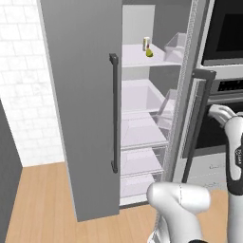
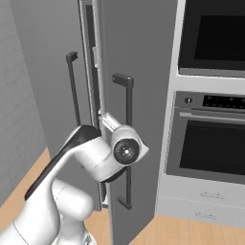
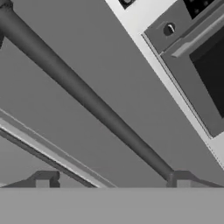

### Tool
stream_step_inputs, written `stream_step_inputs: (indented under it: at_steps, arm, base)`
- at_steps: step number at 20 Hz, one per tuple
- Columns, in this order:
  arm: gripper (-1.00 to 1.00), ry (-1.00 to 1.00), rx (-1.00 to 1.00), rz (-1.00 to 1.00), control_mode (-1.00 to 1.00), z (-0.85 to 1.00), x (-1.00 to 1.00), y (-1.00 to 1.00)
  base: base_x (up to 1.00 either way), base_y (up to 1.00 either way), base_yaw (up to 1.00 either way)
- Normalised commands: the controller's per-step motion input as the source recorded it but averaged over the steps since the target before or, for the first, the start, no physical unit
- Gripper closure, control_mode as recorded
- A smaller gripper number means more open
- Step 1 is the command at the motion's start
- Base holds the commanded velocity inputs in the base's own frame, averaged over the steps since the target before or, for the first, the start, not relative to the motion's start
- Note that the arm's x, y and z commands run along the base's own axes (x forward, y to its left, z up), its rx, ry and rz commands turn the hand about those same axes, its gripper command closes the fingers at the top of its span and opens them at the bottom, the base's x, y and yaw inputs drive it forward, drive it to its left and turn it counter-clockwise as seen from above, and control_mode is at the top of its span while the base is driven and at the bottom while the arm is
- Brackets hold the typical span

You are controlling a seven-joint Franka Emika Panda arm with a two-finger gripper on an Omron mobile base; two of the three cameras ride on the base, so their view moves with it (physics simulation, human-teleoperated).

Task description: Grab a lemon wedge from the fridge and one ice cube from the ice bowl, and put them in the glass of lemonade.

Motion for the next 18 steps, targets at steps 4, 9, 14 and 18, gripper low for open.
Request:
stream_step_inputs:
  at_steps: [4, 9, 14, 18]
  arm:
    - [-1.0, 0.0, -0.05, 0.0, -1.0, 0.94, -0.67, 0.38]
    - [-1.0, 0.25, -0.27, 0.0, -1.0, 0.72, -0.2, 0.94]
    - [-1.0, 0.38, -0.39, -0.01, -1.0, 0.36, 0.03, 0.99]
    - [-1.0, 0.3, -0.36, -0.14, -1.0, -0.01, 0.52, 0.65]
  base:
    - [0.0, 0.0, 0.0]
    - [0.0, 0.0, 0.0]
    - [0.0, 0.0, 0.0]
    - [0.0, 0.0, 0.0]
